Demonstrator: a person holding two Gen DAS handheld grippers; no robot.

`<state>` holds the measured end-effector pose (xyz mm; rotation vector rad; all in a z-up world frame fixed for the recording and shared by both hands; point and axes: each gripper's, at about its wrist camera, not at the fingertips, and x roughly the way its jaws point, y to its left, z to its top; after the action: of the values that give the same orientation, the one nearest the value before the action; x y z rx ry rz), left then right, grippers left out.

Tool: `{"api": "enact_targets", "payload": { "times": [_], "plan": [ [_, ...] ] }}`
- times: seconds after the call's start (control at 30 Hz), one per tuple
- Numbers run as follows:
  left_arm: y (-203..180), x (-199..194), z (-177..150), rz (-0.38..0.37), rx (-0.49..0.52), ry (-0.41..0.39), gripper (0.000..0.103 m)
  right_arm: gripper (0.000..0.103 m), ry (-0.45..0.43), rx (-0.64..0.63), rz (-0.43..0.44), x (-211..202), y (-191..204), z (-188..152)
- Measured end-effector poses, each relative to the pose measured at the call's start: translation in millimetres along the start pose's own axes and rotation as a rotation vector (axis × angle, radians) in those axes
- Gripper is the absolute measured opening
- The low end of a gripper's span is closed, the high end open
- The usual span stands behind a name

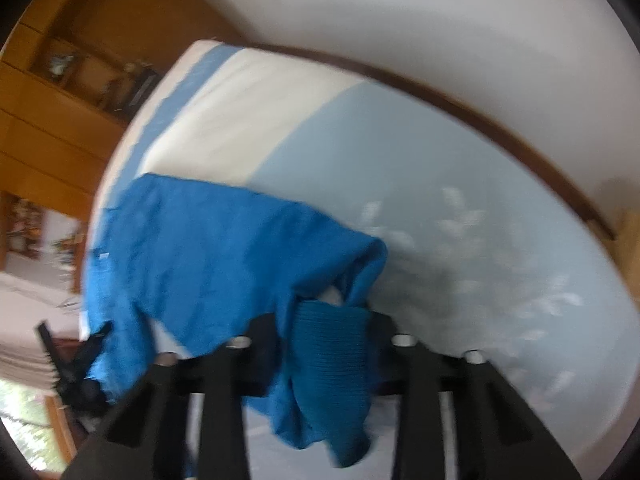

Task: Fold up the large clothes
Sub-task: 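Reach the right tool to the nearest sleeve cuff and grasp it, then carry the sleeve across the jacket body toward the left tool, open right tool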

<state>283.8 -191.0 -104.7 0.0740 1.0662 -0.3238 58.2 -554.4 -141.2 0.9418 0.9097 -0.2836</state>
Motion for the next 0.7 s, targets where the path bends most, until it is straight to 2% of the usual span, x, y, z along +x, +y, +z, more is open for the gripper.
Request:
{"api": "enact_targets", "payload": {
  "times": [0.13, 0.23, 0.5, 0.7],
  "plan": [
    [1.1, -3.0, 0.2, -0.011, 0.001, 0.004, 0.079, 0.026, -0.030, -0.053, 0.143, -12.0, 28.2, 13.8],
    [2.4, -5.0, 0.8, -0.032, -0.001, 0.017, 0.079, 0.026, -0.041, -0.123, 0.188, -15.5, 62.5, 24.3],
    [13.4, -10.8, 6.5, -0.047, -0.030, 0.028, 0.079, 0.026, 0.007, -0.258, 0.210, 27.4, 155.5, 50.1],
    [24.3, -24.2, 17.8, -0.048, -0.042, 0.008, 0.082, 0.026, 0.060, -0.371, 0.221, 69.4, 222.9, 53.9]
  ]
}}
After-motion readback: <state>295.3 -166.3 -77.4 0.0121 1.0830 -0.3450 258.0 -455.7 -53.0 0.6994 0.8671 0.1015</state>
